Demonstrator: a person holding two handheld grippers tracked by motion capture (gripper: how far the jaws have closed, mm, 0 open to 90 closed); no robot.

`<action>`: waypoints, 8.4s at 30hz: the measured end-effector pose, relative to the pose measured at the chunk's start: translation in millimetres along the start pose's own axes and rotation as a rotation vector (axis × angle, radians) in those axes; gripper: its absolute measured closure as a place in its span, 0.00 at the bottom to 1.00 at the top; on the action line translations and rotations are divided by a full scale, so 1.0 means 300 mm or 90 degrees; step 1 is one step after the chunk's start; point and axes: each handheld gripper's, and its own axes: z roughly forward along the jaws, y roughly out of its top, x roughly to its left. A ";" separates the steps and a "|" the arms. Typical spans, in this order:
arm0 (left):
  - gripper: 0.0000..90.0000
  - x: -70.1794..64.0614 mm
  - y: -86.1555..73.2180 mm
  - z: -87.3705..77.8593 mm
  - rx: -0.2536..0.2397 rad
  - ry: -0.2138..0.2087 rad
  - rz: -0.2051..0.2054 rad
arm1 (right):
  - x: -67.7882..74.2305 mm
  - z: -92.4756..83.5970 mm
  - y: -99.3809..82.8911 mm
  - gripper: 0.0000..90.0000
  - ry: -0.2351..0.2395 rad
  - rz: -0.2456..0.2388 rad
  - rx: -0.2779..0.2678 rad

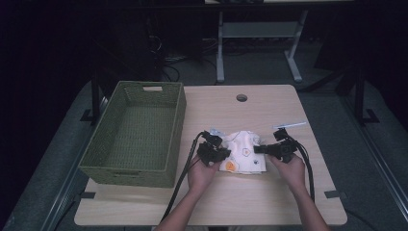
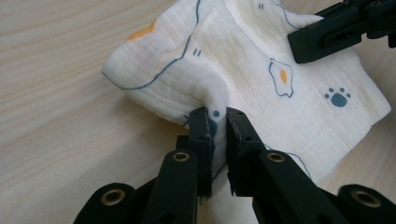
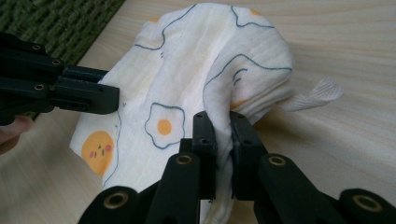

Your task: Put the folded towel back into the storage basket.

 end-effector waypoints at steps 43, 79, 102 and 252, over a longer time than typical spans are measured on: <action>0.92 0.045 0.170 -0.403 -0.057 0.021 0.037 | 0.275 -0.145 0.243 0.92 0.068 -0.052 -0.078; 0.92 0.186 0.175 -0.629 -0.076 0.050 0.029 | 0.482 -0.061 0.390 0.92 0.097 -0.085 -0.082; 0.92 0.260 0.147 -0.710 -0.073 0.075 0.023 | 0.577 0.007 0.444 0.92 0.108 -0.095 -0.079; 0.74 0.645 -0.100 -0.789 0.042 0.239 -0.052 | 0.821 0.537 0.464 0.68 0.100 -0.091 -0.017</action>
